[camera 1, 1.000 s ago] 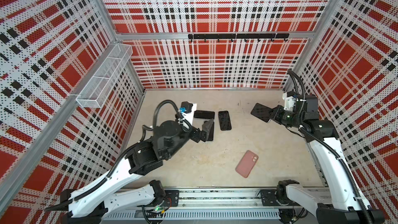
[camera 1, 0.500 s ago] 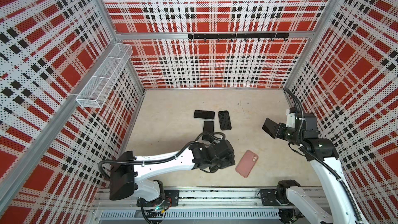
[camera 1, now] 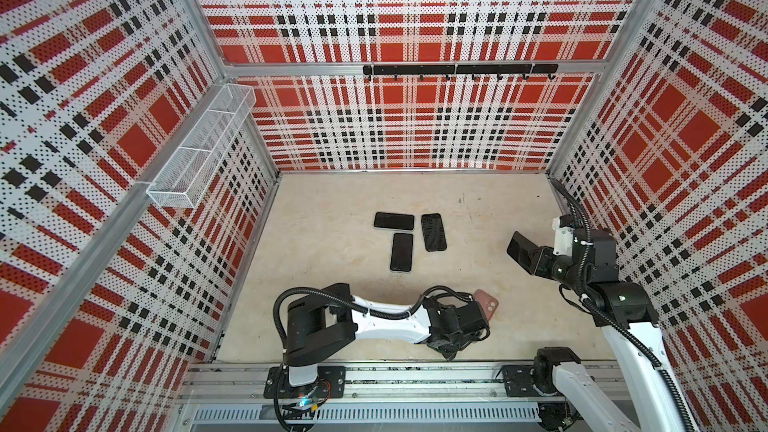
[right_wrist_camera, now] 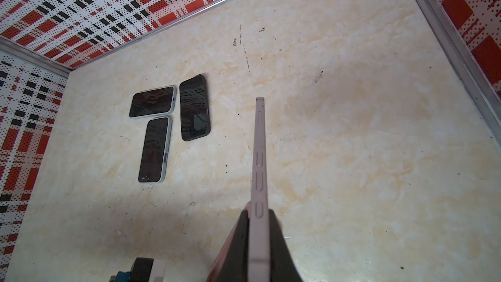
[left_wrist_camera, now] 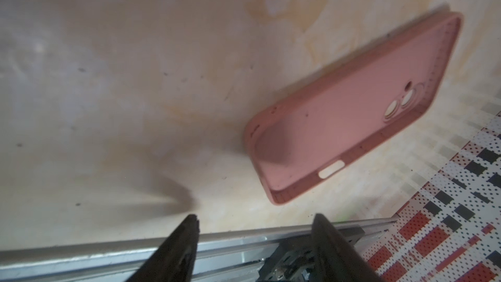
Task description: Put the phone into the phone case
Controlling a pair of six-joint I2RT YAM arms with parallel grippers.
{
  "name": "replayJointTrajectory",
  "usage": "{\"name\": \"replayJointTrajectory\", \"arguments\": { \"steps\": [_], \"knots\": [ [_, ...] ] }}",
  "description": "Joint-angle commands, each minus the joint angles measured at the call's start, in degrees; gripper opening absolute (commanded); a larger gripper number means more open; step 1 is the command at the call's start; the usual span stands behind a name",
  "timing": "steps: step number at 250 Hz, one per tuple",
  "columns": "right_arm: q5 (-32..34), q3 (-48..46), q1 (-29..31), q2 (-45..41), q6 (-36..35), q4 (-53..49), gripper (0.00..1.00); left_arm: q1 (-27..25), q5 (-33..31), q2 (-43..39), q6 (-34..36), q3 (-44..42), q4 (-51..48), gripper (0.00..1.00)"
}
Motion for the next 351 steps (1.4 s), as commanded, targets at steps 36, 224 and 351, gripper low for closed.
{"name": "replayJointTrajectory", "arguments": {
  "steps": [36, 224, 351],
  "knots": [
    [-0.9, -0.4, 0.0, -2.9, -1.6, 4.7, 0.0, 1.8, -1.3, 5.2, -3.5, 6.1, -5.6, 0.5],
    [-11.0, -2.9, 0.0, -6.1, 1.4, 7.6, 0.0, 21.4, -11.0, -4.9, 49.9, 10.7, -39.8, 0.0],
    [-36.1, -7.9, 0.5, -4.6, 5.8, 15.3, 0.0, 34.9, 3.7, -14.3, 71.3, -7.6, -28.9, 0.0]
  ]
}}
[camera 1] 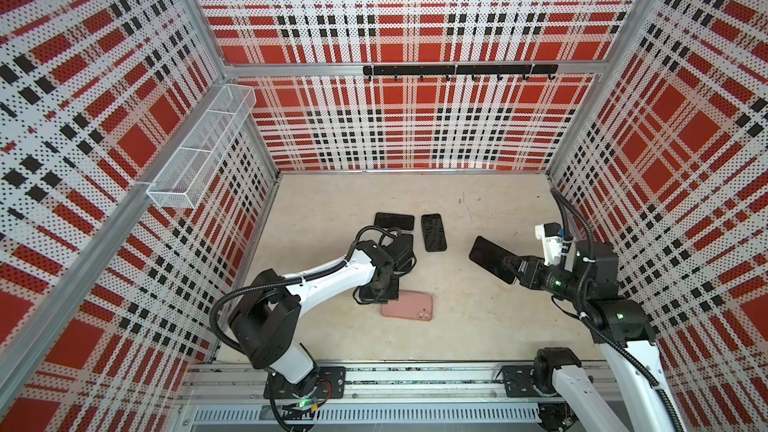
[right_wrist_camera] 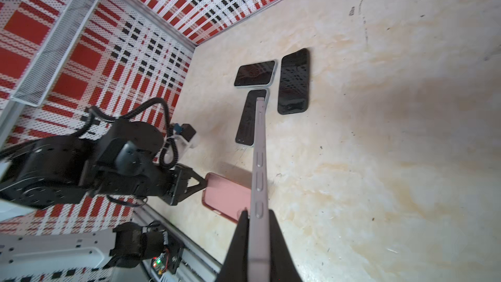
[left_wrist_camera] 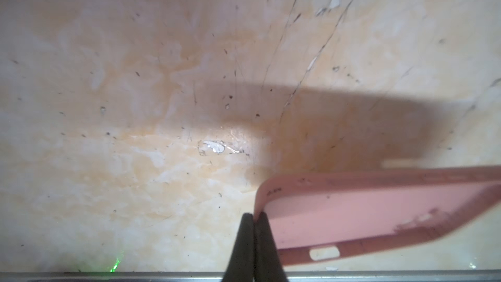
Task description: Put the phone into the phone case
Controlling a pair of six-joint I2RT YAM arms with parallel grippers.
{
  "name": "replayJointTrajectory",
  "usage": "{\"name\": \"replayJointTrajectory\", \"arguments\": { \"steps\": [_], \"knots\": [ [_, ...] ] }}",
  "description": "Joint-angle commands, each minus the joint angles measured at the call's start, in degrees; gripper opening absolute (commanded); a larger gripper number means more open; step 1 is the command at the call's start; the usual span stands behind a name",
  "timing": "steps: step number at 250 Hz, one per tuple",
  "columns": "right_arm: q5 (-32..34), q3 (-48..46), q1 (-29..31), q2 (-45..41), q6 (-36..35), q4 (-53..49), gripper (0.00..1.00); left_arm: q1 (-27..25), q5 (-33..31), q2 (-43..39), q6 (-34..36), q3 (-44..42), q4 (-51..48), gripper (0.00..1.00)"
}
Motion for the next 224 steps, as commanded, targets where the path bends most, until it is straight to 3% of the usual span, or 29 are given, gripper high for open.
{"name": "replayJointTrajectory", "arguments": {
  "steps": [1, 48, 105, 179, 224],
  "knots": [
    [-7.9, -1.0, 0.5, 0.3, 0.9, 7.6, 0.0, 1.9, 3.4, 1.0, 2.8, -1.3, 5.9, 0.0],
    [-9.5, -5.7, 2.6, 0.3, 4.0, 11.5, 0.0, 4.6, 5.8, 2.0, 1.1, -2.5, 9.2, 0.0],
    [-5.0, -10.4, 9.4, 0.7, 8.8, 16.6, 0.0, 6.5, 9.6, 2.3, -0.9, -2.4, 12.9, 0.0],
    [-4.3, -10.2, 10.2, 3.8, 8.4, 17.0, 0.0, 6.6, 11.9, 2.0, -1.6, -2.6, 15.1, 0.02],
    [-3.7, -9.1, 11.4, 6.3, 8.5, 18.6, 0.0, 7.8, 13.0, -2.6, -2.6, -4.6, 16.4, 0.21]
  ]
}}
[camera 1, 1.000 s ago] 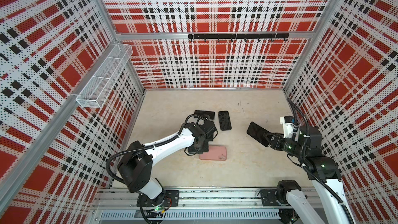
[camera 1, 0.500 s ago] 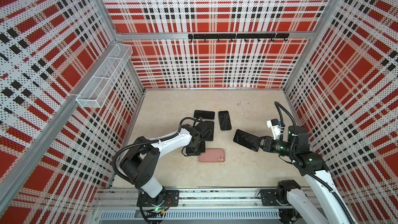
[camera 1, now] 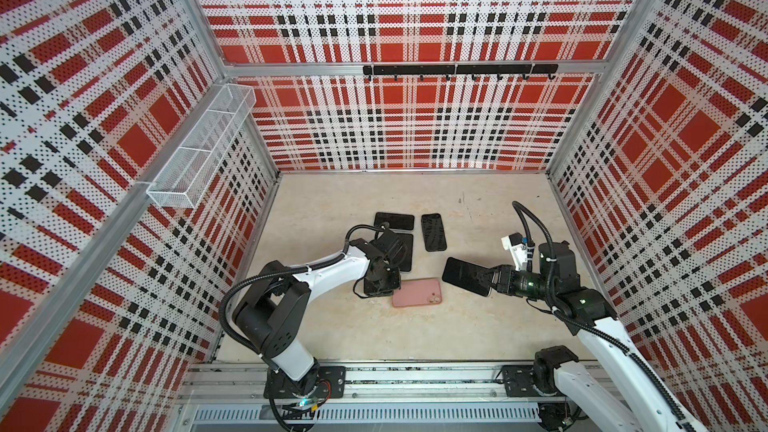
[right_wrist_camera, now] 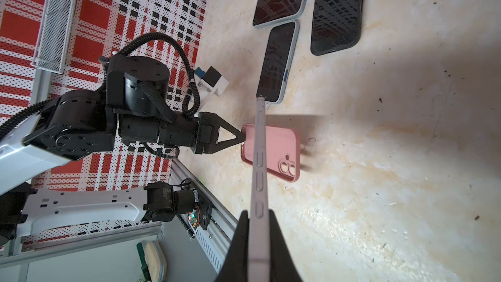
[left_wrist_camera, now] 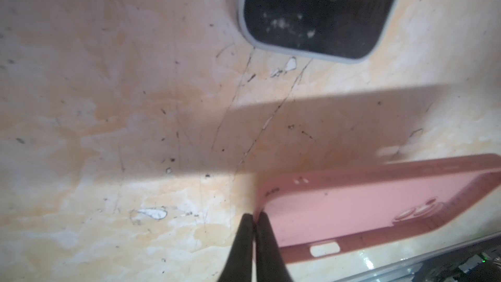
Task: Put the phone into the phone case
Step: 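Lower the held phone into the pink case with the right gripper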
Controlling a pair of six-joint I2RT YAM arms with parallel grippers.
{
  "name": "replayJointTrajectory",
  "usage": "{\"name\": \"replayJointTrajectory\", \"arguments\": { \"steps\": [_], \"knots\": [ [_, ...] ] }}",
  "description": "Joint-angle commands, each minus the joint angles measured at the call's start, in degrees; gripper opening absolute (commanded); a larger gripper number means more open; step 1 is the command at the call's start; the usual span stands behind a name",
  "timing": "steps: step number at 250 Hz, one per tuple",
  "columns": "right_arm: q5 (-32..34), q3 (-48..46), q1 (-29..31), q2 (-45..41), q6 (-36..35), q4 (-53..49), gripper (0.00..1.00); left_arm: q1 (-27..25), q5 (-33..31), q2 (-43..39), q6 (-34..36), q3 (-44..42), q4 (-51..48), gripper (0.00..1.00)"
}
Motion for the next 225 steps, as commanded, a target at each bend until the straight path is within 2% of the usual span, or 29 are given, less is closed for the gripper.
{"name": "replayJointTrajectory", "arguments": {
  "steps": [1, 48, 71, 115, 150, 191, 195, 198, 225],
  "knots": [
    [0.0, 2.7, 1.2, 0.9, -0.2, 6.1, 0.0, 1.3, 1.3, -4.6, -1.1, -1.3, 1.6, 0.21],
    [3.2, 2.6, 6.7, 3.4, 1.6, 9.4, 0.0, 4.7, 3.2, -12.0, -0.4, -1.5, 1.7, 0.34],
    [3.3, 2.5, 10.3, 5.8, 2.5, 12.4, 0.0, 7.4, 4.1, -16.4, 0.3, -2.1, 1.9, 0.45],
    [-2.4, 2.4, 14.6, 14.1, 3.0, 19.3, 0.0, 11.5, 5.3, -27.3, 0.3, -7.4, 5.4, 0.63],
    [-6.4, 3.9, 15.0, 21.6, 1.9, 21.0, 0.0, 11.8, 5.0, -36.3, -3.8, -16.0, 10.8, 0.8],
    [-9.9, 7.0, 15.1, 30.2, 0.7, 20.2, 0.0, 12.1, 6.1, -42.3, -9.9, -25.5, 16.1, 0.85],
    [-10.1, 7.4, 15.1, 31.1, 0.5, 19.8, 0.0, 12.1, 6.5, -42.7, -10.9, -26.5, 17.2, 0.96],
    [-10.3, 7.7, 15.1, 31.8, 0.2, 19.4, 0.0, 12.2, 6.8, -43.0, -11.5, -27.2, 18.1, 1.0],
    [-12.5, 10.0, 15.1, 36.6, -1.1, 18.2, 0.0, 12.1, 8.7, -44.2, -16.3, -32.5, 24.6, 1.0]
  ]
}}
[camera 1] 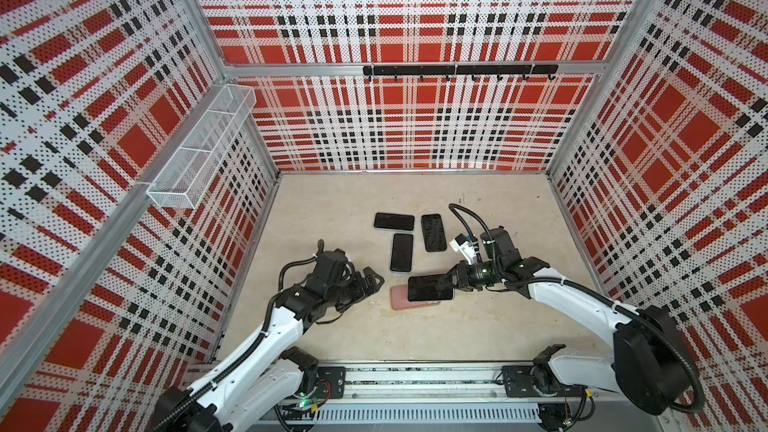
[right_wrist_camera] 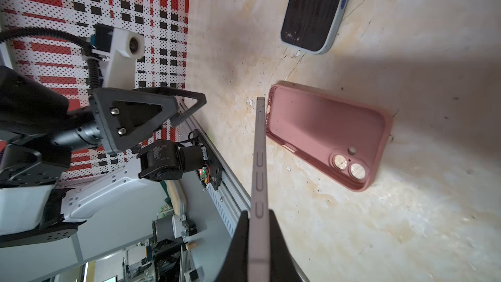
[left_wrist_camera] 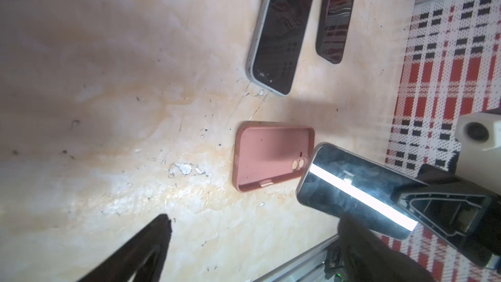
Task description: Put the phone into the phone case
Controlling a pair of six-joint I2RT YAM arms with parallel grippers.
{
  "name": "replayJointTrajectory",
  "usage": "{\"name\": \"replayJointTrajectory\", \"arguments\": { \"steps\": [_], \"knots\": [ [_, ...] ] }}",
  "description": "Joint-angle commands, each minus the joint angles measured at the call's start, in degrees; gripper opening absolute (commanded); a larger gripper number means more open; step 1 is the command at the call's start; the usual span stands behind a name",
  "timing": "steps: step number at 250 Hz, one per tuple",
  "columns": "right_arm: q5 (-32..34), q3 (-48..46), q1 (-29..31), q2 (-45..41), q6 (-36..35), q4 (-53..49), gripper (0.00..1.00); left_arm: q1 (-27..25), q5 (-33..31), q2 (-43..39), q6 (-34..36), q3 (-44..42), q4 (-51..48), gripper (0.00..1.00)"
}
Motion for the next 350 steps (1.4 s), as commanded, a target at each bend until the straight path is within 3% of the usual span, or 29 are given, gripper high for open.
{"name": "replayJointTrajectory", "arguments": {
  "steps": [1, 86, 214, 288, 350],
  "knots": [
    [-5.4, 3.7, 0.2, 3.6, -2.7, 2.9, 0.0, 0.3, 2.3, -1.5, -7.2, -4.3, 9.5, 1.0],
    [-7.3, 5.1, 0.3, 13.0, -3.2, 5.8, 0.0, -1.6, 1.6, 0.5, -9.8, -7.6, 14.2, 1.0],
    [-9.8, 1.6, 0.4, 22.0, -1.3, 13.9, 0.0, -9.4, -2.8, 18.4, -14.4, -5.7, 30.2, 1.0],
    [-5.7, -1.0, 0.3, 25.4, -2.0, 15.0, 0.0, -12.5, -3.6, 25.5, -16.1, -3.6, 35.5, 1.0],
    [-2.3, -2.1, 0.4, 28.9, -2.8, 14.9, 0.0, -12.7, -4.1, 26.5, -16.2, -3.9, 36.8, 1.0]
  ]
}}
